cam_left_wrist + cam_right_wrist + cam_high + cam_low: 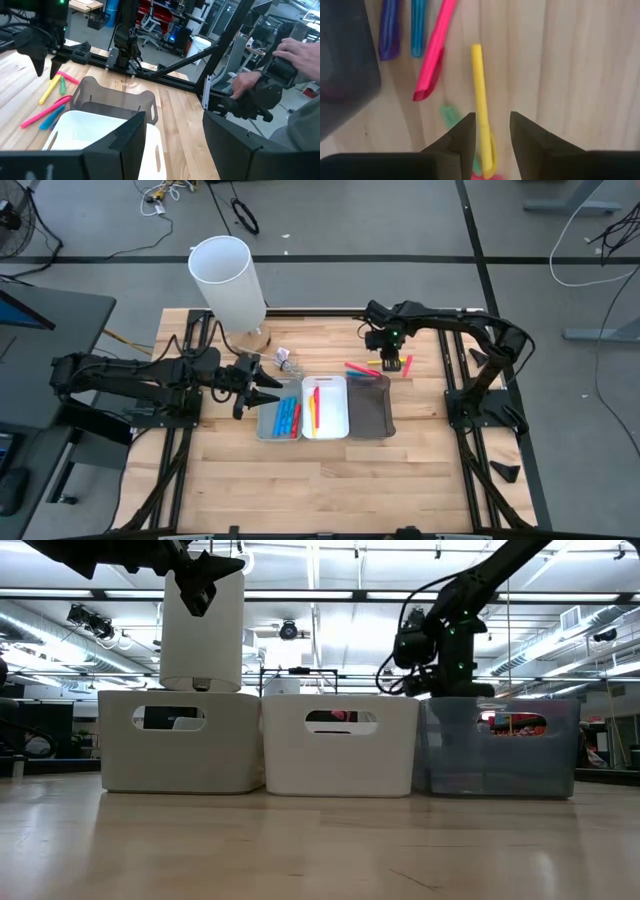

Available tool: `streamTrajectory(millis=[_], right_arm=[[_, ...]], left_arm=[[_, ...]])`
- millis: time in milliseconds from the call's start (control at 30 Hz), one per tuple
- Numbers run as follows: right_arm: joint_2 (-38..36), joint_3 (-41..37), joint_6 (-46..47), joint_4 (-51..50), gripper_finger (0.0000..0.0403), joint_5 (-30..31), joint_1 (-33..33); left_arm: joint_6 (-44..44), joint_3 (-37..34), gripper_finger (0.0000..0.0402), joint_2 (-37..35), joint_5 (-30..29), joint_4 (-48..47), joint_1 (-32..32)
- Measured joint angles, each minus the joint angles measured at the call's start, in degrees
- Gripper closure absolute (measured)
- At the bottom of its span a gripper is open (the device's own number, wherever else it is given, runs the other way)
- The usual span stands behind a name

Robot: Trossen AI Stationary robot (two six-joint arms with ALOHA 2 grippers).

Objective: Pick & Place Markers
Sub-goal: Put the yellow pen into the white bin

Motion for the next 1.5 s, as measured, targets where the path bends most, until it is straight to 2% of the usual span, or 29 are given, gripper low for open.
streamTrajectory(millis=[567,1033,1500], right_arm=[[0.0,-7.69,-0.19,8.81,0.0285,-0.5,-0.05],[3.38,-8.11,-2.61,9.71,0.03,-2.88,-2.03],[4.59,-7.95,-7.46,10.14,0.0306,-1.45,-1.94]], left_arm=[[-0.02,-0.01,0.02,0.0,0.0,0.0,0.01],[-0.01,0.0,0.02,0.0,0.0,0.0,0.0],[0.0,0.0,0.02,0.0,0.0,0.0,-0.01]])
